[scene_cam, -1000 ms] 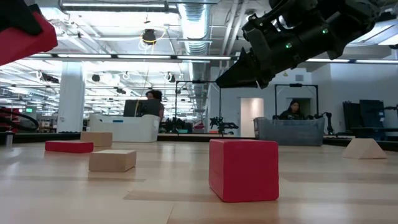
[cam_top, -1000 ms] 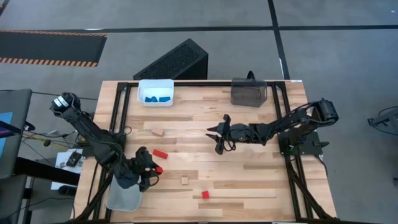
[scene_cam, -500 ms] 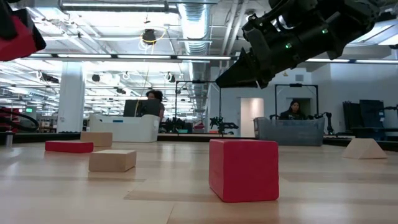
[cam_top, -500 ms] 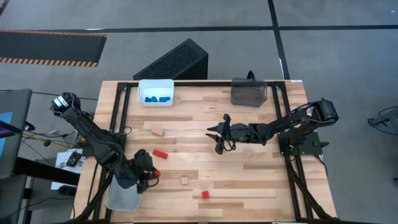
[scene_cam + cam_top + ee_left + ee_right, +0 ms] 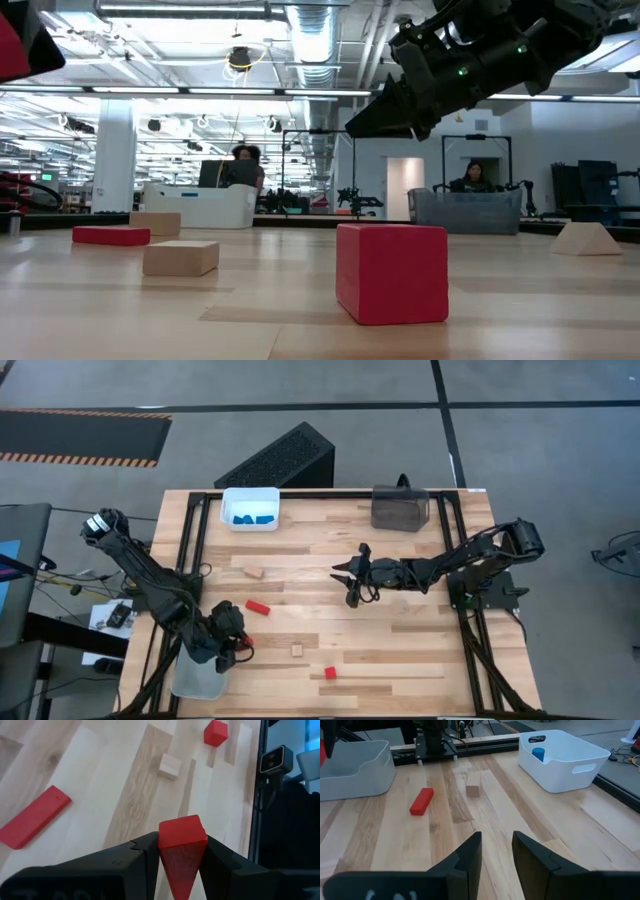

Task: Sort & place blocks by color
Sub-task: Put the right red block into the gray bin

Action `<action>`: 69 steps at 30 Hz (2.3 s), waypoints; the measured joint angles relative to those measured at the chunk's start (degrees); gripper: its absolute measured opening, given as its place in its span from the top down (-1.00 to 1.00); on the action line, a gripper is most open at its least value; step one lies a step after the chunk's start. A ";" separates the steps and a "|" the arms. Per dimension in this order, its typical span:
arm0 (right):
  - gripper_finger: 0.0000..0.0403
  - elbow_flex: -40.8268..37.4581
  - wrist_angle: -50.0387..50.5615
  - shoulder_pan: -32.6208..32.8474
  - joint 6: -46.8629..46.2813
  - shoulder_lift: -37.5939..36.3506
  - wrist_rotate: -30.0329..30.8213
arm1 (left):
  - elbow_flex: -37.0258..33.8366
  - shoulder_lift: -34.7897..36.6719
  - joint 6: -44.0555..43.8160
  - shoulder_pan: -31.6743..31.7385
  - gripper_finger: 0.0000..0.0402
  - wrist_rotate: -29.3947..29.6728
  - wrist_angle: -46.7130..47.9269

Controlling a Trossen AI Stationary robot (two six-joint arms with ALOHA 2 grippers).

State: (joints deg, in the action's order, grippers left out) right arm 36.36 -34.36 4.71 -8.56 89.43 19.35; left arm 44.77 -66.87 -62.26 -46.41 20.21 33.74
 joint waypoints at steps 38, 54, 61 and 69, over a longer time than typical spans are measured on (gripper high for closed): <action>0.34 0.00 0.07 0.00 0.02 0.00 -0.02 | 2.10 0.00 -13.41 0.00 0.53 -15.16 14.50; 0.34 0.02 -2.19 0.00 0.02 0.00 -0.02 | 2.08 -0.02 -17.91 -0.02 0.53 -27.89 22.06; 0.34 0.02 -2.24 0.00 0.02 0.00 -0.02 | 1.94 -0.02 -14.82 0.00 0.53 -21.44 22.03; 0.34 0.02 -2.13 0.00 0.28 0.00 -0.02 | 1.88 -5.35 -14.83 -0.26 0.50 -20.22 17.90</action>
State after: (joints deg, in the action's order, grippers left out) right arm 36.38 -36.49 4.71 -8.28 89.43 19.33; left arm 46.65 -72.22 -77.09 -46.68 -0.02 51.64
